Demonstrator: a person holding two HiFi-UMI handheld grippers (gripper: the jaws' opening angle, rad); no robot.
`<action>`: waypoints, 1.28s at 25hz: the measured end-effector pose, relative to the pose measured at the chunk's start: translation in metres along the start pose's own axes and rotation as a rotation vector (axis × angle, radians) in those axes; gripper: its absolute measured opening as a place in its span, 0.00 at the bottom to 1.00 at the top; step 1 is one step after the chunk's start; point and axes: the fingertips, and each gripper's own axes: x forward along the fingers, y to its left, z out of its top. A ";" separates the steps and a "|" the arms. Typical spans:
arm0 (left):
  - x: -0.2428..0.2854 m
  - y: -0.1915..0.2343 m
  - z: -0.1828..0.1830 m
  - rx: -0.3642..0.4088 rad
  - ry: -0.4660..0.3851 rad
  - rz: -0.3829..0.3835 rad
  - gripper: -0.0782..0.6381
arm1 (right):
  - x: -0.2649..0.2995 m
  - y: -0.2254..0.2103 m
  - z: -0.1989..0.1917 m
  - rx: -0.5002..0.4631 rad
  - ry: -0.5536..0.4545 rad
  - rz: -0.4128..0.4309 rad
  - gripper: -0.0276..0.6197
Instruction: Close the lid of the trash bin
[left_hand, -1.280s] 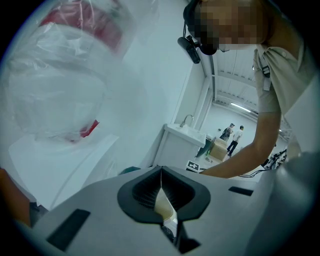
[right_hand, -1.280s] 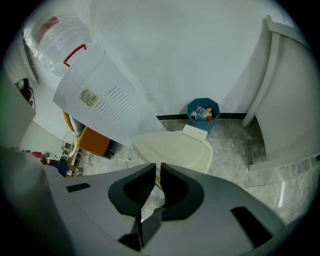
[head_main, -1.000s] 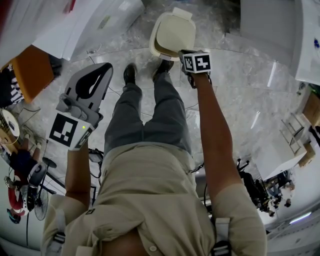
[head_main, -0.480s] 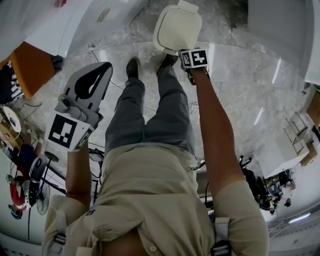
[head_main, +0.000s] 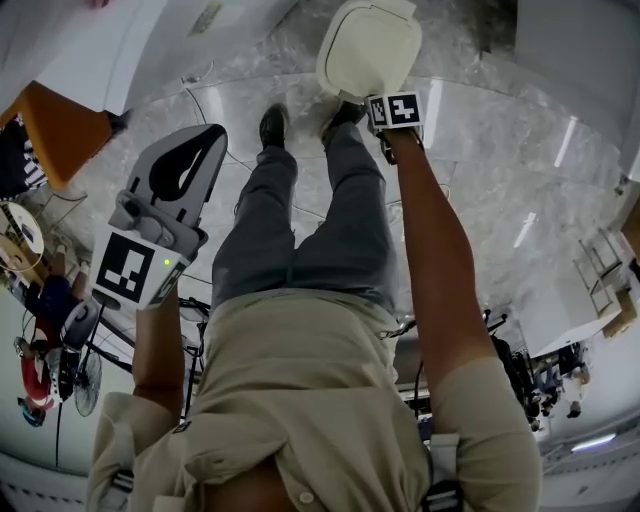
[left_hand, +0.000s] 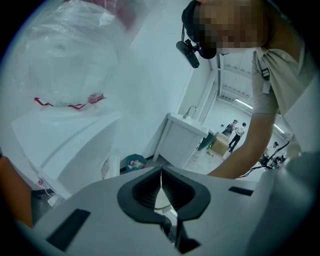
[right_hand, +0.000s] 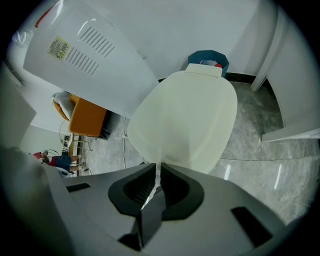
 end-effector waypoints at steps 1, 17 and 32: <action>0.002 0.001 0.000 -0.002 -0.006 0.002 0.14 | 0.004 -0.002 -0.001 0.003 0.003 0.000 0.11; 0.020 0.006 -0.021 0.000 0.037 -0.014 0.14 | 0.039 -0.014 -0.003 0.015 0.038 0.007 0.10; 0.018 0.003 -0.027 0.014 0.066 -0.022 0.14 | 0.042 -0.017 -0.005 0.016 0.050 -0.004 0.09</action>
